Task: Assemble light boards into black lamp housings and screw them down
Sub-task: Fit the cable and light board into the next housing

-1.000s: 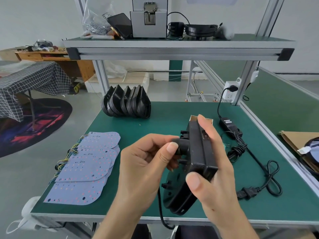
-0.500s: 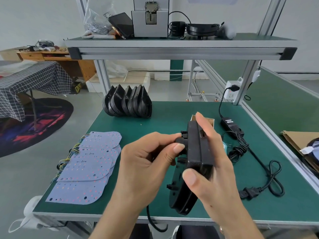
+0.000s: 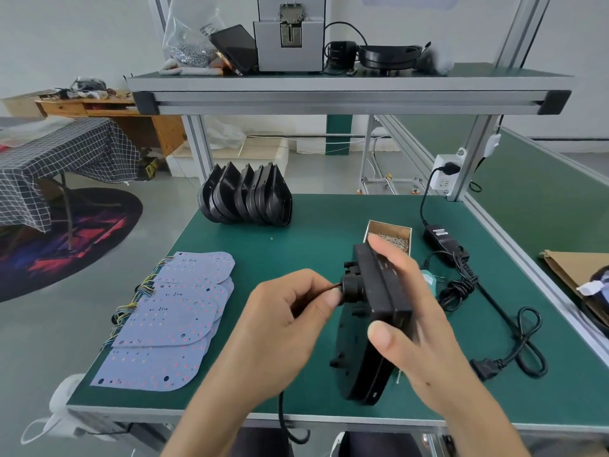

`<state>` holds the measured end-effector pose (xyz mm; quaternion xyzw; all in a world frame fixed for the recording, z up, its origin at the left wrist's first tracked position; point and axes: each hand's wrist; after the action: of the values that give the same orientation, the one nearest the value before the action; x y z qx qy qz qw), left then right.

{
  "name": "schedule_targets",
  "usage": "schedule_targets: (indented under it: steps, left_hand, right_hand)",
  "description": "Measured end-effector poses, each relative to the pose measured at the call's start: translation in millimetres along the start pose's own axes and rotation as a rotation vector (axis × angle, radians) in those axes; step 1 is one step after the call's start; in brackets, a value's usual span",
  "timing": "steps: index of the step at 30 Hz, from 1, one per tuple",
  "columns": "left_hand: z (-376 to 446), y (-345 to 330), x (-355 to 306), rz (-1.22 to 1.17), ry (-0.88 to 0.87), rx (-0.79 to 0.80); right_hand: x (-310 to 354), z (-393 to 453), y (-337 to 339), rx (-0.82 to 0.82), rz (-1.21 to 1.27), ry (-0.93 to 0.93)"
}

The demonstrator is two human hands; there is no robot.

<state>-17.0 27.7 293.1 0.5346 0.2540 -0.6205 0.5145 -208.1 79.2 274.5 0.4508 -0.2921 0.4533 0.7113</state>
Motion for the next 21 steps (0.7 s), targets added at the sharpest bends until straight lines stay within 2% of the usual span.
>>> schedule_targets:
  steps: [4,9,16,21]
  left_hand:
    - [0,-1,-5,0.188,-0.040,-0.008]
    - [4,-16,-15,0.437,-0.127,0.094]
    - [4,-21,-16,0.181,-0.156,-0.013]
    - [3,-25,-12,0.191,-0.179,-0.003]
  right_hand:
    - [7,2,31,0.098,-0.135,-0.026]
    - [26,21,44,0.250,-0.438,-0.023]
    - [26,16,44,0.261,-0.478,-0.069]
    - [15,9,42,0.257,-0.383,-0.105]
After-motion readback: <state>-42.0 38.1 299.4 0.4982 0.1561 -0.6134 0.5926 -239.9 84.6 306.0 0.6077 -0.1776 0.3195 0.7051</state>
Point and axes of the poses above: each hand's wrist, its own z-axis towards the middle knuckle, its own y-axis out of the back of the hand, x = y × z, and after that the axes turned 10 degrees about -z, right-handed
